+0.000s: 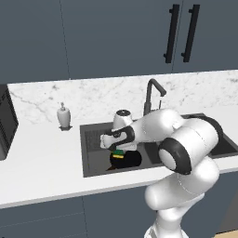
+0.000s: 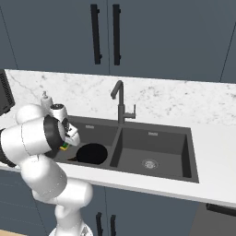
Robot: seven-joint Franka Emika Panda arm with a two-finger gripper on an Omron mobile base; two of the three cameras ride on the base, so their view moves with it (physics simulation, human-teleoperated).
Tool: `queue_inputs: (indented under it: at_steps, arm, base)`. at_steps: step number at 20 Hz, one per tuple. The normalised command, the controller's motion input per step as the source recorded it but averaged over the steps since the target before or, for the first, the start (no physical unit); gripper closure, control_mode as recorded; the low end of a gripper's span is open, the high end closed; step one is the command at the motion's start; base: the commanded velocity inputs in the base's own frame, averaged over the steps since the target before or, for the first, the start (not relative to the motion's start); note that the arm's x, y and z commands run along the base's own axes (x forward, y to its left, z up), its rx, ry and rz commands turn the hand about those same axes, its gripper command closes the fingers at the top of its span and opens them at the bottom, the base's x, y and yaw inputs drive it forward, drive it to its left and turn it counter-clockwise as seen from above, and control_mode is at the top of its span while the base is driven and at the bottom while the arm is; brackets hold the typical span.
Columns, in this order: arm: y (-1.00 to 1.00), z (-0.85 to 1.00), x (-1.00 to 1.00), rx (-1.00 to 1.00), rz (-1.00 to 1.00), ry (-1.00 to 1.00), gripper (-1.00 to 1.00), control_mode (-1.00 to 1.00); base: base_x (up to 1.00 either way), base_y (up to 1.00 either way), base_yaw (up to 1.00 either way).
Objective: Pick the pan and sponge and place them into the sink. Then turn on the water.
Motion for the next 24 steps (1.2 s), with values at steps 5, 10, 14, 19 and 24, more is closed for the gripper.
queue_inputs:
  at_steps: [5, 10, 14, 19, 24]
  arm:
    - [-0.24, -0.06, 0.63, 0.00, 0.00, 0.08, 1.00, -1.00]
    - [-0.19, -0.34, 0.48, 0.00, 0.00, 0.02, 1.00, -1.00]
    - [-0.12, -0.43, 0.47, -0.01, 0.00, 0.00, 1.00, -1.00]
    - [-0.05, -0.49, 0.53, -0.03, 0.00, 0.00, 1.00, -1.00]
    - [-0.07, -0.38, 0.47, -0.03, 0.00, 0.00, 1.00, -1.00]
  base:
    - [0.00, 0.00, 0.00]
    - [0.00, 0.00, 0.00]
    - [0.00, 0.00, 0.00]
    - [0.00, 0.00, 0.00]
    - [0.00, 0.00, 0.00]
